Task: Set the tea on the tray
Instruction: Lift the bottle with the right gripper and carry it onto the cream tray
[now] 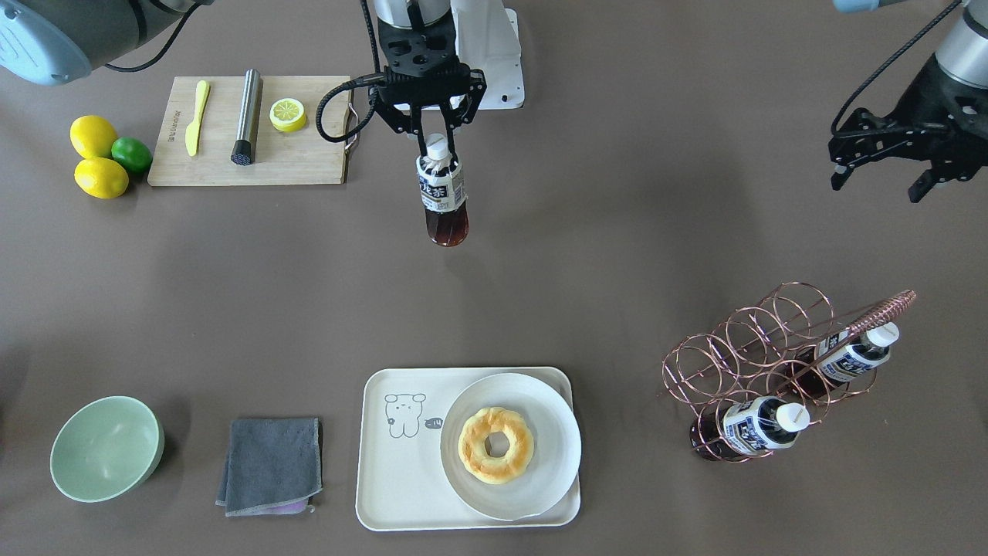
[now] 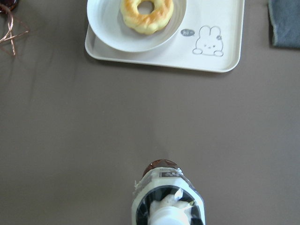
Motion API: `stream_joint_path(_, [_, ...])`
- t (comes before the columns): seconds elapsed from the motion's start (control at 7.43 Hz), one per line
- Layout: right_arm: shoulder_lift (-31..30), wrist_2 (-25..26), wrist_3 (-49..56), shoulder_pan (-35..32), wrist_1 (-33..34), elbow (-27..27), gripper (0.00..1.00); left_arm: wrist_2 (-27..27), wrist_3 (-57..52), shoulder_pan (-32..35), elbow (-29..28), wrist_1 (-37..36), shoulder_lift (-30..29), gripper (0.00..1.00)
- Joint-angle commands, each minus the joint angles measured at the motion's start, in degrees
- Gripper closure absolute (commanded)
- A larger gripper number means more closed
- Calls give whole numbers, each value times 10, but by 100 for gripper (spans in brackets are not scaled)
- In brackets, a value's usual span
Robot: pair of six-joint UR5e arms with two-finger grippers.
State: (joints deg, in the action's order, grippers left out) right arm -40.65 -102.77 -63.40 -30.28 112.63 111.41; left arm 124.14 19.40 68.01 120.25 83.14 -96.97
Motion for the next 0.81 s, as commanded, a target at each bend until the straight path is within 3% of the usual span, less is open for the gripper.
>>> stream_joint_path(0.0, [15,-49,80,-101,0,-56,100,24,-151,94,-10,10,81,3])
stream_joint_path(0.13, [33,-71,102,-134,-7,-98,100,24,-181,114,-8,11,103,3])
stream_joint_path(0.54, [77,-110,118,-193,-179,-308,100,24,-196,143,-1,42,146,3])
stream_joint_path(0.67, [90,-111,129,-197,-190,-345,100,24,-196,150,1,41,146,3])
